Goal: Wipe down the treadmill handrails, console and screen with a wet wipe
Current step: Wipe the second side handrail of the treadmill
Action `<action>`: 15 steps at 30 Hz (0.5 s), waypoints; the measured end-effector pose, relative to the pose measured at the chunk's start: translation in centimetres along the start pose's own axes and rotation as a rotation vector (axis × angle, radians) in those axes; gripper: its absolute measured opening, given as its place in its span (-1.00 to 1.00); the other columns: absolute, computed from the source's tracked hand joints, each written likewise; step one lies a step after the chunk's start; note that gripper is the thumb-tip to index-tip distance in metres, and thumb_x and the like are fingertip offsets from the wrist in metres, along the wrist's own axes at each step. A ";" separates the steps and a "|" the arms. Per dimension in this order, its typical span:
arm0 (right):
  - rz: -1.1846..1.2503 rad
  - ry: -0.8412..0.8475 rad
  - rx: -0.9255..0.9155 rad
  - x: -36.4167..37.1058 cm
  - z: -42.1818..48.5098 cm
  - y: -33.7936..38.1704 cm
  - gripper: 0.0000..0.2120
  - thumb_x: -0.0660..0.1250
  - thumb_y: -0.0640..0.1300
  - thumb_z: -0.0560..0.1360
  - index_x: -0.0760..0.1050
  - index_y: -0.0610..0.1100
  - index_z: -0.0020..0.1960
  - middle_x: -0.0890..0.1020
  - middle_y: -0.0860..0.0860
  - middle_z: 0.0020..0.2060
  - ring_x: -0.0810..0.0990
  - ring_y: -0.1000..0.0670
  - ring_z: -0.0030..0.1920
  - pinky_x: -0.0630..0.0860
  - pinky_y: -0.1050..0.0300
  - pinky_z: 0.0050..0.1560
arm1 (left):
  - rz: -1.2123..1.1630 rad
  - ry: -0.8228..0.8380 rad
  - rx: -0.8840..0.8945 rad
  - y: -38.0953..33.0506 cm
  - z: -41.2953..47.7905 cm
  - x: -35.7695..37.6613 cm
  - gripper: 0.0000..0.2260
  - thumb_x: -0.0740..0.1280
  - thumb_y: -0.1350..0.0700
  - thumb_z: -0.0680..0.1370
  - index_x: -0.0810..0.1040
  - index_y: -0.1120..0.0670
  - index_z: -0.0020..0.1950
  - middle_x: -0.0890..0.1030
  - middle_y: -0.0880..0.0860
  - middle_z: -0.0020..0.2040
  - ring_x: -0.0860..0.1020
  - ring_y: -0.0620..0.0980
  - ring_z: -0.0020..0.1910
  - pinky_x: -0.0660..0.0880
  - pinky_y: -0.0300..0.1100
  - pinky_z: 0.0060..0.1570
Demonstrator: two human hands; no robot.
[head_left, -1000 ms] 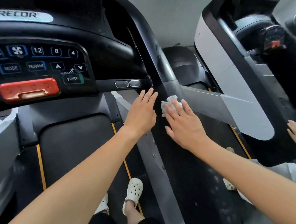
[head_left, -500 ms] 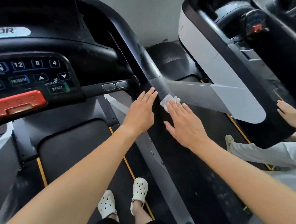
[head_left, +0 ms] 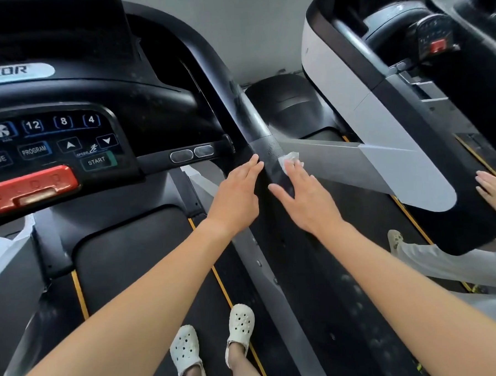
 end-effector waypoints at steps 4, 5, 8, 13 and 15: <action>-0.258 -0.039 -0.216 0.9 -2.6 2.3 -0.30 0.02 0.33 0.65 0.05 -0.01 0.67 0.03 -0.11 0.66 0.00 -0.13 0.65 0.05 -0.07 0.64 | -0.025 -0.006 -0.021 -0.3 0.1 0.0 -0.32 0.24 0.37 0.52 0.21 0.08 0.64 0.14 -0.02 0.67 0.20 0.03 0.60 0.27 0.02 0.55; -0.301 -0.032 -0.245 1.0 -2.8 2.4 -0.32 0.01 0.32 0.66 0.04 0.01 0.68 0.00 -0.10 0.67 -0.04 -0.12 0.66 0.02 -0.06 0.64 | -0.026 -0.013 -0.020 -0.3 0.1 -0.1 -0.32 0.23 0.37 0.52 0.22 0.08 0.64 0.15 -0.02 0.67 0.21 0.03 0.59 0.27 0.02 0.54; -0.258 -0.001 -0.234 0.6 -1.1 2.2 -0.35 -0.02 0.30 0.68 0.02 0.06 0.68 -0.03 -0.03 0.67 -0.08 -0.07 0.66 -0.01 -0.03 0.65 | -0.026 -0.013 -0.006 -0.4 0.1 -0.3 -0.32 0.25 0.38 0.51 0.24 0.04 0.61 0.18 -0.01 0.66 0.26 0.03 0.57 0.32 0.00 0.51; 0.084 0.020 -0.100 0.0 2.8 2.3 -0.41 0.01 0.25 0.70 0.06 0.09 0.67 0.03 0.03 0.67 -0.06 -0.01 0.66 0.01 0.00 0.64 | -0.022 0.005 -0.016 -0.5 0.1 -0.8 -0.27 0.25 0.40 0.50 0.21 0.03 0.64 0.17 -0.02 0.66 0.23 0.01 0.59 0.27 -0.02 0.55; 0.051 -0.008 -0.121 0.1 2.2 2.3 -0.40 0.01 0.24 0.69 0.07 0.04 0.67 0.05 0.00 0.67 -0.06 -0.03 0.66 0.01 -0.02 0.64 | -0.024 0.010 -0.023 -0.5 0.1 -0.7 -0.28 0.24 0.40 0.50 0.21 0.03 0.65 0.16 -0.03 0.66 0.23 0.01 0.59 0.28 -0.01 0.54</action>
Point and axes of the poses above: each hand's wrist, its own z-axis towards the middle knuckle, its own x-axis out of the palm, y = z × x, the point moved 7 cm from there along z, towards the middle knuckle
